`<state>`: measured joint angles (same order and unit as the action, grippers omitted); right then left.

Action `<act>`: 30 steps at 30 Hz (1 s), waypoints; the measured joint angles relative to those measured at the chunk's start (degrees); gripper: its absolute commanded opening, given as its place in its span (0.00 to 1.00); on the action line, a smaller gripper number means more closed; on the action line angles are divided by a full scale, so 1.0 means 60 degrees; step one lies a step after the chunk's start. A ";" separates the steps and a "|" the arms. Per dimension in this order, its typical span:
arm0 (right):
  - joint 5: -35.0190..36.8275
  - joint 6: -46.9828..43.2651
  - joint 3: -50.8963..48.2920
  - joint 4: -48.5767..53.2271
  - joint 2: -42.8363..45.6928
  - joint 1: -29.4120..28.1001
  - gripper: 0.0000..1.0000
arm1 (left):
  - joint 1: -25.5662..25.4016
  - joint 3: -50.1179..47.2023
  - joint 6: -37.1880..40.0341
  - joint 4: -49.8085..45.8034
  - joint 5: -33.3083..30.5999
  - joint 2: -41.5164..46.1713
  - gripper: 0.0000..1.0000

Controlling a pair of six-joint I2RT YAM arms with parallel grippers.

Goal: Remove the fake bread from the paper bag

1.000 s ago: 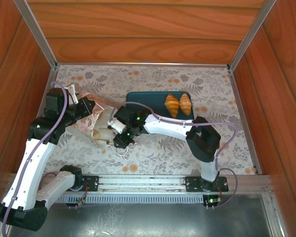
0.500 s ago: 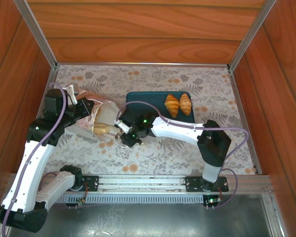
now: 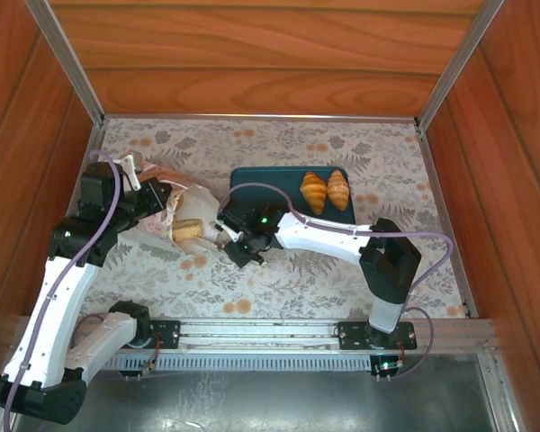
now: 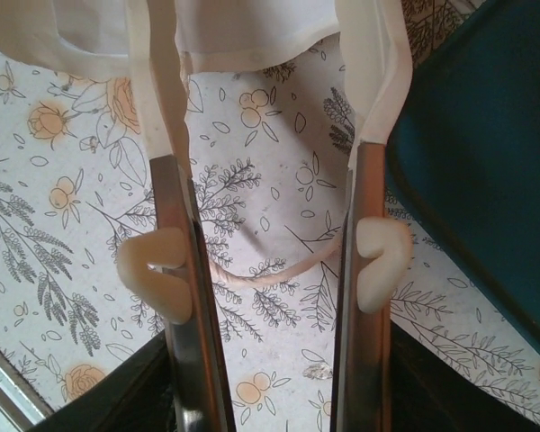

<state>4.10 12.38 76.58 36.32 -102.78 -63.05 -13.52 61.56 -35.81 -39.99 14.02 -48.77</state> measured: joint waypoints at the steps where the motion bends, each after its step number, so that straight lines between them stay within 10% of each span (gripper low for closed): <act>1: 0.0004 -0.0080 -0.0007 -0.0015 0.0073 0.0000 0.56 | 0.0000 0.0000 0.0004 -0.0004 0.0000 0.0000 0.00; 20: 0.1614 -0.4608 -0.0178 -0.0412 0.0288 -0.0525 0.62 | 0.0000 0.0000 0.0033 -0.0004 0.0135 -0.0015 0.00; 30: 0.2277 -0.5220 0.0688 -0.0470 -0.0736 -0.0681 0.49 | 0.0000 0.0000 0.0036 0.0000 0.0182 -0.0069 0.00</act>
<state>17.76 -18.94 80.71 33.50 -107.20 -67.13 -13.52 61.56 -35.59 -39.99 15.11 -49.19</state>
